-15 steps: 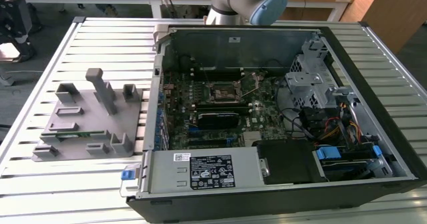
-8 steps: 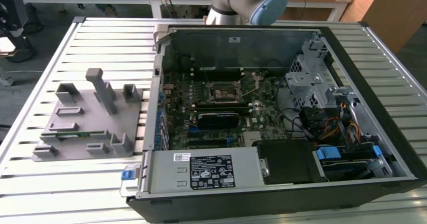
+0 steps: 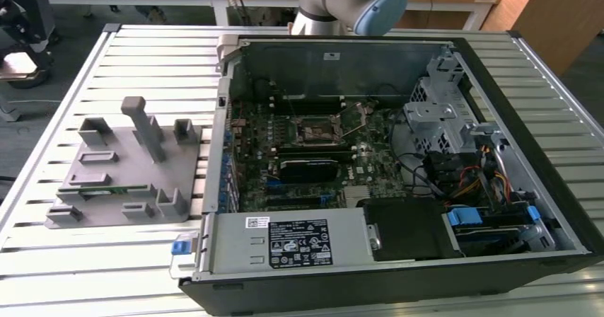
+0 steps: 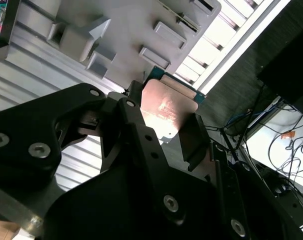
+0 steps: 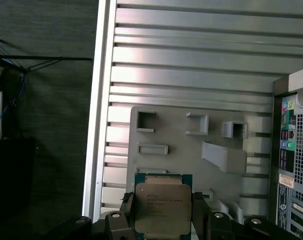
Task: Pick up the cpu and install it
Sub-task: 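Pick up the cpu and move it towards the insertion slot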
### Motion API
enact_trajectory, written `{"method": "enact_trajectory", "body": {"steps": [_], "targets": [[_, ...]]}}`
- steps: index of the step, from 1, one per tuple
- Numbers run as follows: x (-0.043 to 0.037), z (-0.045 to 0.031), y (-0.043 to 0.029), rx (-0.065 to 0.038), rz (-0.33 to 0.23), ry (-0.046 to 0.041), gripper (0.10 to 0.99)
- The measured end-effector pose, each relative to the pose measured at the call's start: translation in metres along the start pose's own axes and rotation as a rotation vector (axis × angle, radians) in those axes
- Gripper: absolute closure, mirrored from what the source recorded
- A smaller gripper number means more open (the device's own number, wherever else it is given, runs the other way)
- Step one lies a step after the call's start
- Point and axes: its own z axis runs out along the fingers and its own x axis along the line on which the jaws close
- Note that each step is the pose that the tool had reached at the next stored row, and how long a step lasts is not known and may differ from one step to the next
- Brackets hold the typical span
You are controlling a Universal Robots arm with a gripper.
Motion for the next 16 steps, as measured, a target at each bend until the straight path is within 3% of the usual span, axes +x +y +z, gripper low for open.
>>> {"method": "enact_trajectory", "body": {"steps": [16], "targets": [[-0.0200, -0.0006, -0.0011, 0.000, 0.000, 0.0001, 0.545]]}}
